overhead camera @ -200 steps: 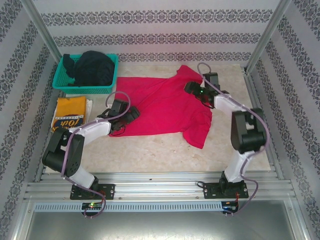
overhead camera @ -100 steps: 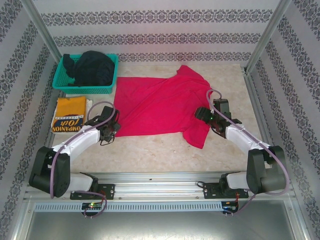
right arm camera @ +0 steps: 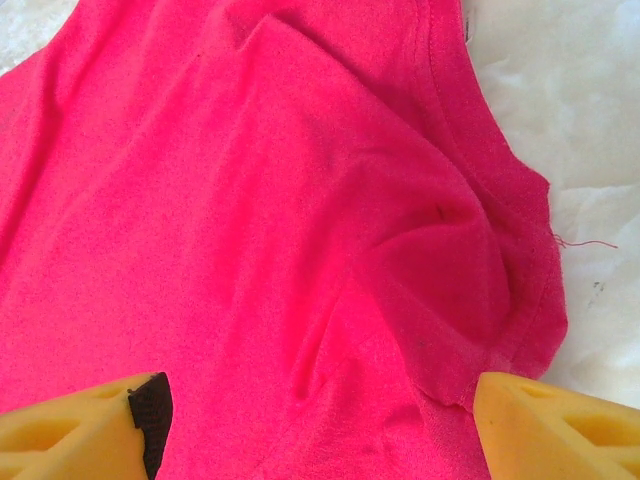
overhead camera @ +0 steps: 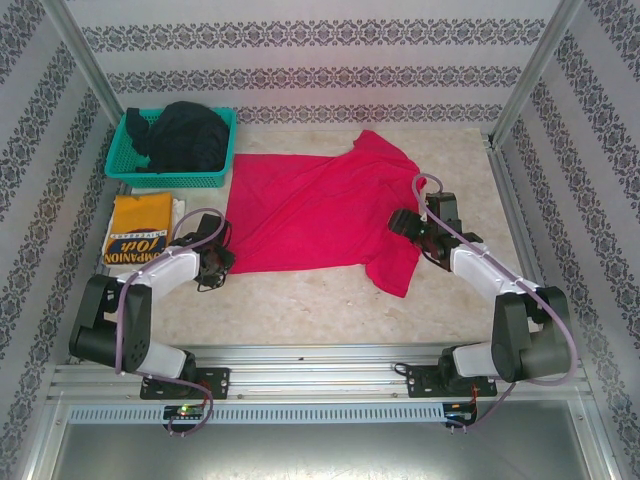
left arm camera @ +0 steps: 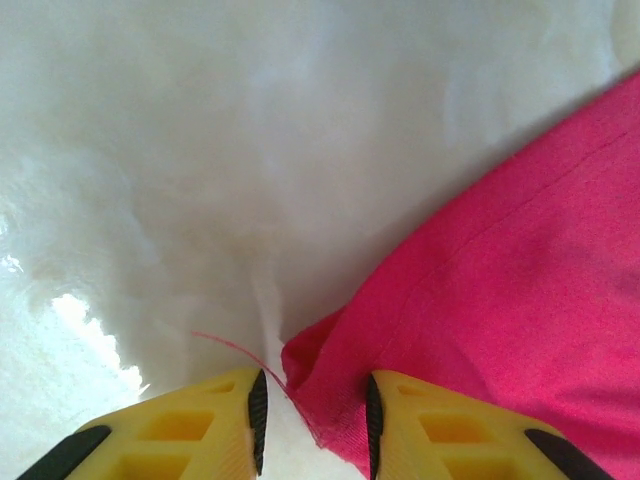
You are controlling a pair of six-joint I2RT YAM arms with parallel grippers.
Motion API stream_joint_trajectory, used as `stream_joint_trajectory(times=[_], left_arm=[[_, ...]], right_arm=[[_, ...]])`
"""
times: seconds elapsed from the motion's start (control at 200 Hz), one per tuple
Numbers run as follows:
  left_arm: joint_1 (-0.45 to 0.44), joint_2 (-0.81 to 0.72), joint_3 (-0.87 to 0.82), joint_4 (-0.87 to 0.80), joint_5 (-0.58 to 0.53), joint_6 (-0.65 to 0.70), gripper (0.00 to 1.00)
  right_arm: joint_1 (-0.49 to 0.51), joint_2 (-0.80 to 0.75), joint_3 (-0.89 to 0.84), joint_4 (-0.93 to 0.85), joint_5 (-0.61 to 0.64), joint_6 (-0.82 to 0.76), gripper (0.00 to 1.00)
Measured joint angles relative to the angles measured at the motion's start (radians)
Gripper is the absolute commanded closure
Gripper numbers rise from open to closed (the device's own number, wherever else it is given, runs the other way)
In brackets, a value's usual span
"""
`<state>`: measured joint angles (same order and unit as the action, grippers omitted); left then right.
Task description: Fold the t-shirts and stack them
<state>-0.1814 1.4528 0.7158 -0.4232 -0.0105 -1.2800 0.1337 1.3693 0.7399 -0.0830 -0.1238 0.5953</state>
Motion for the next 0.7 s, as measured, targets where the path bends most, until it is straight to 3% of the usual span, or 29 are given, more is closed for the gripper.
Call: stream_joint_trajectory(times=[0.135, 0.375, 0.699], left_arm=[[0.007, 0.026, 0.002, 0.004, 0.003, 0.0, 0.75], [0.013, 0.031, 0.011, -0.026, 0.004, 0.014, 1.0], [0.013, 0.034, 0.033, -0.013, 0.01, 0.039, 1.0]], right_arm=[[0.0, 0.002, 0.0, 0.0, -0.004, 0.0, 0.21], [0.0, -0.002, -0.002, -0.009, -0.007, 0.005, 0.24], [-0.027, -0.245, -0.08, -0.175, 0.092, -0.01, 0.4]])
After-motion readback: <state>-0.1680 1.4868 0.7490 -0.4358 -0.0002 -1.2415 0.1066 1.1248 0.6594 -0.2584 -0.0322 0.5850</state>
